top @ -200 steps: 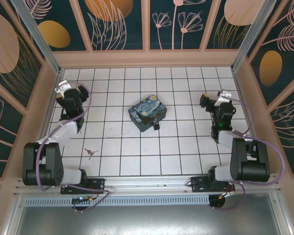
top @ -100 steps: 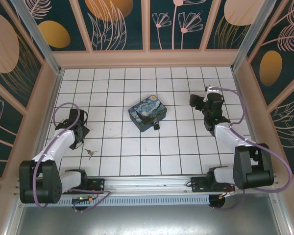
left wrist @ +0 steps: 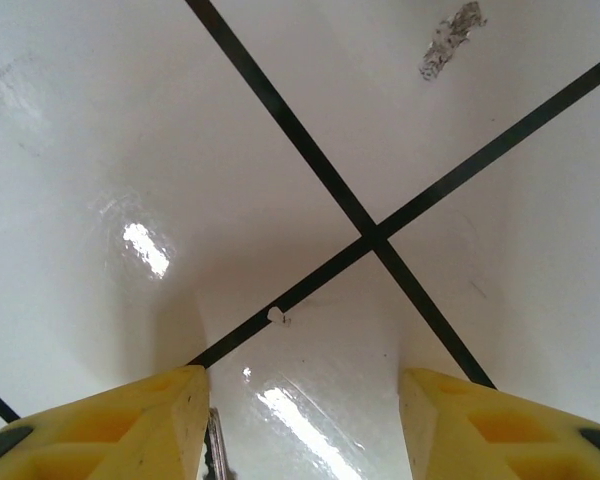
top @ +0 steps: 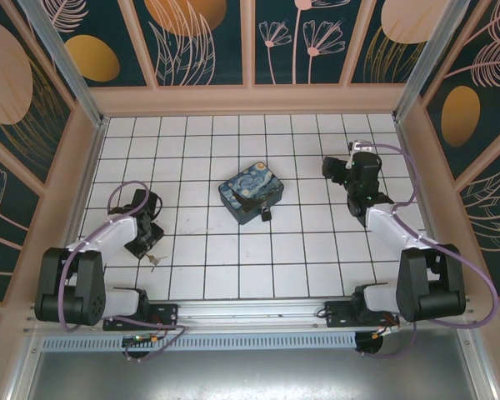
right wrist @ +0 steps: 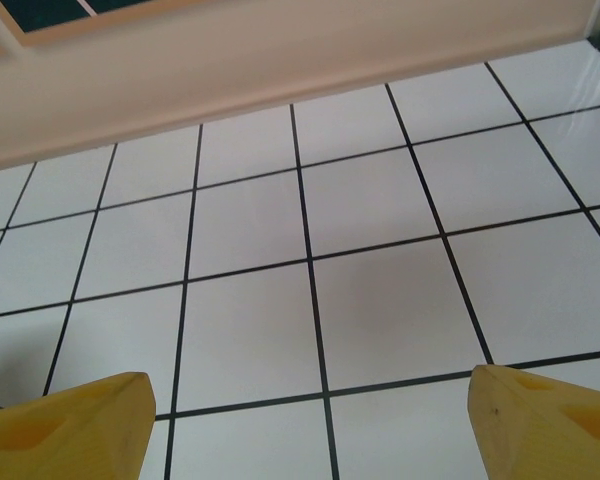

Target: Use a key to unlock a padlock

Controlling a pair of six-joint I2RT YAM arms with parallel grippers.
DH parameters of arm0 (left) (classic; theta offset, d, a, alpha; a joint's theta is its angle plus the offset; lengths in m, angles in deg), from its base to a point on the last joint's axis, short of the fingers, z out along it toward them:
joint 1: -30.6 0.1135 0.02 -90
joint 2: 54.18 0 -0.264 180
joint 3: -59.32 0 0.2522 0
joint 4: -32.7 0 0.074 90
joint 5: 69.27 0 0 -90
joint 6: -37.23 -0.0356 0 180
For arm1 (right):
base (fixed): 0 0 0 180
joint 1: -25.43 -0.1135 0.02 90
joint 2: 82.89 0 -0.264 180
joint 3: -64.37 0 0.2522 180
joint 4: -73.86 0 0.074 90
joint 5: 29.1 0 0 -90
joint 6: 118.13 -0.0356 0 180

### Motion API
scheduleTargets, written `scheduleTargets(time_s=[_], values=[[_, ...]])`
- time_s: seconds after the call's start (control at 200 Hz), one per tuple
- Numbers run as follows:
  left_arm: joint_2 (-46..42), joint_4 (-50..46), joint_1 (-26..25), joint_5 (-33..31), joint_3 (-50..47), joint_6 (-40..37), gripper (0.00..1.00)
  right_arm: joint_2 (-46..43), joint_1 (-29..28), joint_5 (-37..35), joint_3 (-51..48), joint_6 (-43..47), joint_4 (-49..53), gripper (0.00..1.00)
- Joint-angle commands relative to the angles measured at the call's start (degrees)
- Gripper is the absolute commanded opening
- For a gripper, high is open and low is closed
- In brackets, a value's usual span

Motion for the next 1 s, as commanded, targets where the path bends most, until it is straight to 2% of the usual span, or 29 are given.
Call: scheduleTargets(time_s=[0.0, 0.42, 0.621, 0.726, 0.996], values=[[-0.2, -2.0, -1.1, 0.8, -0.9, 2.7, 0.51, 1.3, -0.2, 0.2, 2.8, -1.3, 1.6, 0.82], [-4.4, -4.9, -2.3, 1.7, -3.1, 3.3, 0.43, 0.2, -0.5, -1.1, 3.7, -1.2, 4.3, 0.82], [-7.9, -10.5, -2.3, 0.7, 1.9, 1.8, 0.48, 0.2, -1.2, -1.3, 3.9, -1.7, 4.7, 0.82], [-8.7, -12.0, -2.5, 3.0, 1.8, 2.1, 0.48, 0.5, -1.9, -1.5, 4.1, -2.1, 4.6, 0.82], [-6.3, -6.0, -3.0, 6.5, -3.8, 2.4, 0.46, 1.4, -2.9, -2.1, 4.6, -2.4, 4.8, 0.82]])
